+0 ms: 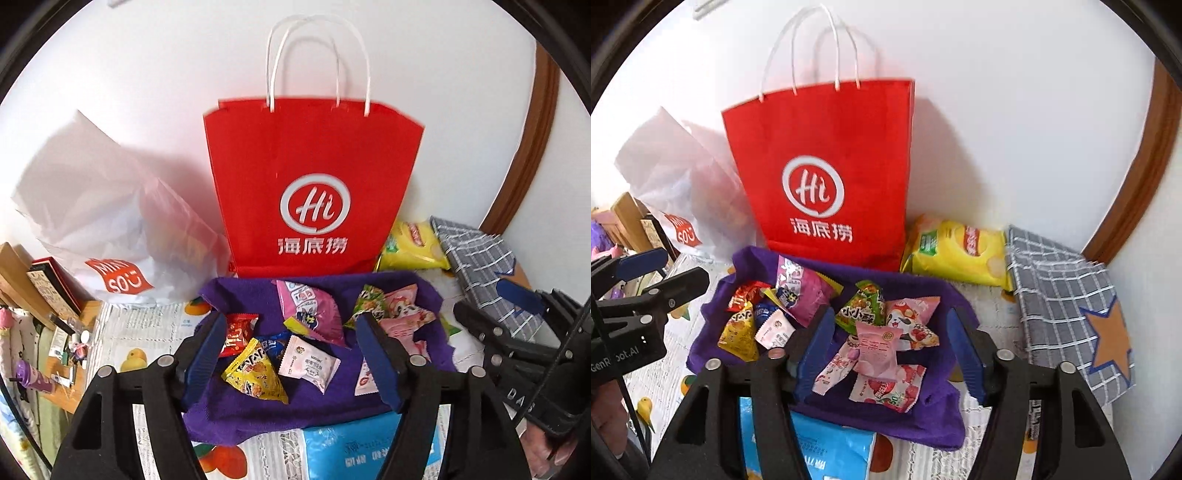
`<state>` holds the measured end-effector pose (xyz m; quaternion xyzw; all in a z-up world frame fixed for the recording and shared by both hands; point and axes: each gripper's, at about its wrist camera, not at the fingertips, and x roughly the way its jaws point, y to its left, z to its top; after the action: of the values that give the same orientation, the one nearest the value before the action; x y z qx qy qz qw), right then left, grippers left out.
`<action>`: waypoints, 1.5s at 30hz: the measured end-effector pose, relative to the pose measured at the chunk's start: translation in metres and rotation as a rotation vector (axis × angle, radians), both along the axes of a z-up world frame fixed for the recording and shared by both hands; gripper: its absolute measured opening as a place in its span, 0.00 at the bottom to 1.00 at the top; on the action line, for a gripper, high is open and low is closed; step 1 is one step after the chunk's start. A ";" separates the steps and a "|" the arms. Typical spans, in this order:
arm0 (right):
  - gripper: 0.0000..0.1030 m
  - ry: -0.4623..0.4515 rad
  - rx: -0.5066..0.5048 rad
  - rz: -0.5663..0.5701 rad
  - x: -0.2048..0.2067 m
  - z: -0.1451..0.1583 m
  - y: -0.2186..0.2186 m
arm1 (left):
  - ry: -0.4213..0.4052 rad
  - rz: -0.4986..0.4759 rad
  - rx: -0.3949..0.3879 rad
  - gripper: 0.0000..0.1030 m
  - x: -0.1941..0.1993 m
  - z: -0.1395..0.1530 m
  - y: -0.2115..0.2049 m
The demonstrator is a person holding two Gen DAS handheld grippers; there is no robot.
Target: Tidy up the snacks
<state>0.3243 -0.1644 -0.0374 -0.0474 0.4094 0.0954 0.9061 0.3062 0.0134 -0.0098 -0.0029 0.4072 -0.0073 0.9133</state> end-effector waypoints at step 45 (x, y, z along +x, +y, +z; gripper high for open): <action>0.99 -0.249 0.060 -0.199 -0.313 0.056 -0.060 | -0.288 0.035 0.000 0.95 -0.292 0.038 -0.028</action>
<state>0.0109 -0.2249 0.0190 0.0092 0.2937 0.0106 0.9558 0.0140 -0.0149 0.0287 -0.0091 0.2718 0.0084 0.9623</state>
